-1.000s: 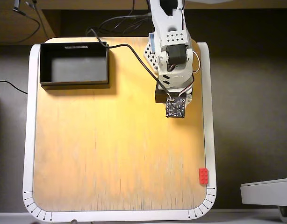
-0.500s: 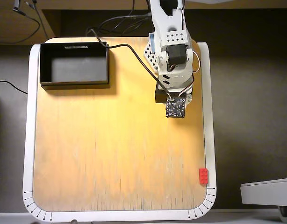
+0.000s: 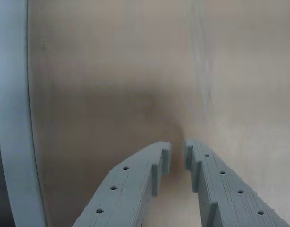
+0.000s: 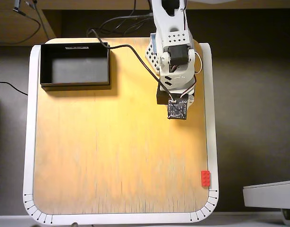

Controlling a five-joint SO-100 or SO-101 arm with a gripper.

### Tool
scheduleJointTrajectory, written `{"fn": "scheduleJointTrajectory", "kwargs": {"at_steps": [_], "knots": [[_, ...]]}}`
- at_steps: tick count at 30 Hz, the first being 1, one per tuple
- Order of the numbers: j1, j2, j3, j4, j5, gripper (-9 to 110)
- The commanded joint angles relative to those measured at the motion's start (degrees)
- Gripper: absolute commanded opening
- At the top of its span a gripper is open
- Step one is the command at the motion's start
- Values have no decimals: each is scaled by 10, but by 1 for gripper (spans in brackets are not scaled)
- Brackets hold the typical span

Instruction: Grasp a lego block and put it in the bin.

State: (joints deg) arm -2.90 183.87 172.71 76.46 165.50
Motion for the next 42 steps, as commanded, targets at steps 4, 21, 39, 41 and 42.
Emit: {"fn": "scheduleJointTrajectory", "kwargs": {"at_steps": [4,21,39,41,42], "knots": [[-5,48,91,4,120,0],[-18,-261,-196,-88,200,0],[-84,-741,-705,-89,47,7],[-85,-780,-726,-89,50,9],[-85,-796,-734,-91,50,10]]}}
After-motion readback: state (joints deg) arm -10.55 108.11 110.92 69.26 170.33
